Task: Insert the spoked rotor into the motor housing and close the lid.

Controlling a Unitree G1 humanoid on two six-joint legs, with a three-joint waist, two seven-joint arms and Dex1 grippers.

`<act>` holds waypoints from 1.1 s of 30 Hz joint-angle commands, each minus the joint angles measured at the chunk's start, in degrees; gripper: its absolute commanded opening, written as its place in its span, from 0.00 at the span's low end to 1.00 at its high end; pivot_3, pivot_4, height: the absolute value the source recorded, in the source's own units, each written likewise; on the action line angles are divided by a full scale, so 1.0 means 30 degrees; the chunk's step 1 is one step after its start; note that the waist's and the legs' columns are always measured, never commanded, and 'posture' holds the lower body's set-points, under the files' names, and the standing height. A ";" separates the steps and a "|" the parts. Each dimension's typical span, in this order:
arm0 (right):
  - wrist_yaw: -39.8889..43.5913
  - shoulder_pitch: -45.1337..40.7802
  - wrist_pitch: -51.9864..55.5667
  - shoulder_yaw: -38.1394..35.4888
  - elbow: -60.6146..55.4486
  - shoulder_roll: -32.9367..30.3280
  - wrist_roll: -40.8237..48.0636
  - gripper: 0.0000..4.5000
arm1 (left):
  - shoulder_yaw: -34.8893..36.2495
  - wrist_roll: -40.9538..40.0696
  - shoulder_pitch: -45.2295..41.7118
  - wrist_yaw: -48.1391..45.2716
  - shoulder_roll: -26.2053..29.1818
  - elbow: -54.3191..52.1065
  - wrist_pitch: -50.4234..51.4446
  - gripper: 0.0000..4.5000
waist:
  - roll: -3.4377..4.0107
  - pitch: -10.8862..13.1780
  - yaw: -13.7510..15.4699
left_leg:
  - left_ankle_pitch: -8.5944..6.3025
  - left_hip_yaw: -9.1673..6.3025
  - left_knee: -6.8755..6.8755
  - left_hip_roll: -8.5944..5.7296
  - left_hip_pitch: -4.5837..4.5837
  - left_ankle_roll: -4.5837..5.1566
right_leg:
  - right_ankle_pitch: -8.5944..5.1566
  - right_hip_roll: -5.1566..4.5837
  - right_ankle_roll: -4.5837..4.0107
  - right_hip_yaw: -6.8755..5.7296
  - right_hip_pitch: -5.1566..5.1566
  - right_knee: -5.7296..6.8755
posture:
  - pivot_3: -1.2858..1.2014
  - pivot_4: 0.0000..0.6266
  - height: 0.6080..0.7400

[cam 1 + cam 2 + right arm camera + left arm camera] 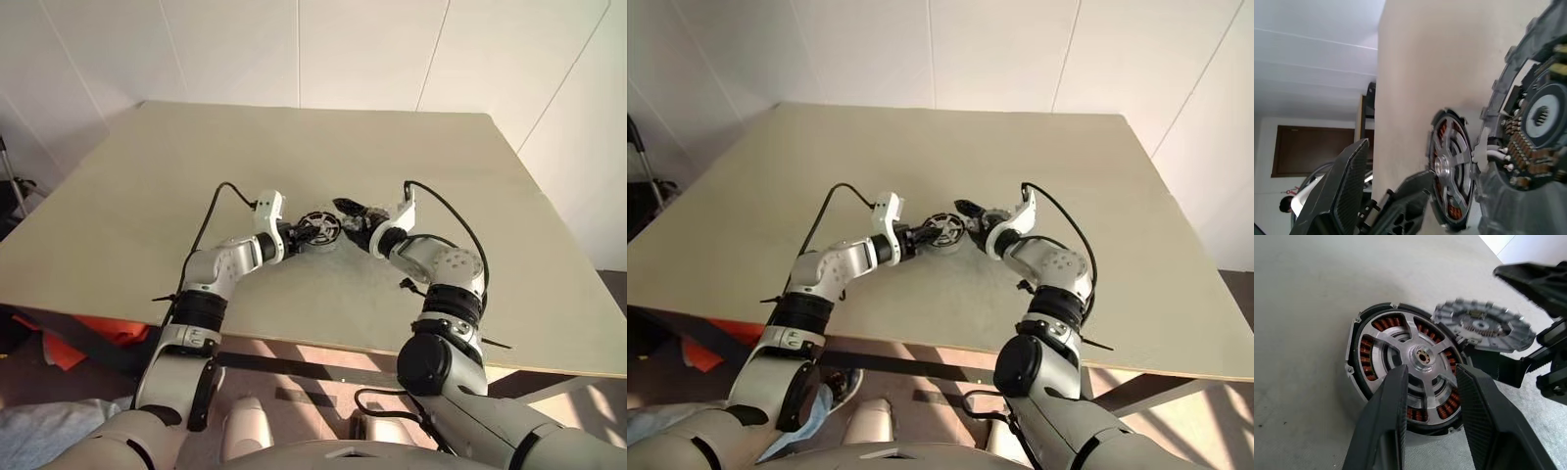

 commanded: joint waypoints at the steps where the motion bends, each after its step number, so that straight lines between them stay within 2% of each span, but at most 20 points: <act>1: 0.0606 -0.1548 0.0472 0.1728 -0.2301 0.1149 0.2477 1.00 | 0.0033 0.0003 -0.0162 0.0014 -0.0049 -0.0594 -0.0022 0.36 | 0.0000 0.0000 0.0026 | -0.0006 -0.0001 -0.0001 0.0000 -0.0005 0.0011 | -0.0004 0.0001 0.0004 -0.0003 -0.0006 -0.0002 | 0.52 0.00 1.00; 5: 0.0516 -0.1448 0.0246 0.3258 -0.3261 0.1062 0.3346 1.00 | 0.0025 0.0034 -0.0067 -0.0008 -0.0077 -0.0755 0.0046 0.36 | -0.0001 0.0000 0.0063 | -0.0025 -0.0005 -0.0021 0.0002 -0.0025 0.0040 | -0.0021 0.0004 0.0025 -0.0015 -0.0015 -0.0019 | 0.52 0.00 1.00; 11: 0.0425 -0.1197 -0.0700 0.4520 -0.2715 0.0276 0.3962 1.00 | 0.0273 -0.0046 0.0156 0.0100 0.0105 -0.1179 0.0171 0.36 | -0.0006 0.0001 0.0058 | -0.0011 -0.0005 -0.0021 0.0001 -0.0018 0.0015 | -0.0026 -0.0001 0.0031 -0.0011 -0.0014 -0.0013 | 0.52 0.00 1.00; 16: 0.0895 -0.0889 -0.1048 0.5872 -0.3022 -0.0253 0.3670 1.00 | 0.0654 -0.0280 0.0575 0.0073 0.0489 -0.1734 0.0384 0.36 | -0.0006 0.0001 0.0007 | -0.0006 -0.0005 -0.0021 0.0001 -0.0017 0.0007 | -0.0026 -0.0001 0.0035 -0.0008 -0.0016 -0.0010 | 0.52 0.00 1.00; 17: 0.1294 -0.0665 -0.1263 0.6619 -0.3415 -0.0500 0.3291 1.00 | 0.0809 -0.0405 0.0682 0.0047 0.0568 -0.1916 0.0428 0.36 | -0.0006 0.0001 -0.0020 | -0.0006 -0.0005 -0.0022 0.0003 -0.0018 0.0007 | -0.0026 0.0001 0.0034 -0.0009 -0.0017 -0.0010 | 0.52 0.00 1.00; 20: 0.3510 0.0652 -0.3938 1.1184 -0.5342 -0.2322 0.0198 1.00 | 0.1693 -0.1286 0.1192 -0.0291 0.1174 -0.3045 0.1053 0.36 | -0.0009 0.0003 0.0029 | -0.0008 -0.0008 -0.0026 0.0005 -0.0048 0.0010 | -0.0025 0.0004 0.0034 -0.0016 -0.0038 -0.0015 | 0.52 0.00 1.00; 24: 0.5201 0.1816 -0.8205 1.5183 -0.5436 -0.4386 -0.3531 1.00 | 0.2678 -0.2091 0.1961 -0.0470 0.2497 -0.4168 0.1876 0.36 | -0.0037 0.0013 0.0083 | -0.0014 -0.0015 -0.0026 0.0006 -0.0064 0.0018 | -0.0033 0.0003 0.0047 -0.0027 -0.0039 -0.0023 | 0.52 0.00 1.00; 29: 0.6192 0.2137 -1.3125 1.7607 -0.2480 -0.5171 -0.7025 1.00 | 0.3681 -0.2275 0.2564 -0.0420 0.3998 -0.4412 0.1846 0.36 | -0.0045 0.0013 -0.0013 | -0.0011 -0.0014 0.0000 0.0004 -0.0055 0.0014 | -0.0037 0.0002 0.0047 -0.0016 -0.0037 -0.0001 | 0.52 0.00 1.00; 33: 0.6503 0.1286 -1.6509 1.8033 0.1639 -0.4758 -0.8641 1.00 | 0.4122 -0.2412 0.2652 -0.0191 0.4278 -0.4371 0.1728 0.36 | -0.0074 0.0012 -0.0073 | -0.0018 -0.0016 0.0053 0.0009 -0.0061 0.0025 | -0.0034 0.0002 0.0040 -0.0014 -0.0030 0.0017 | 0.52 0.00 1.00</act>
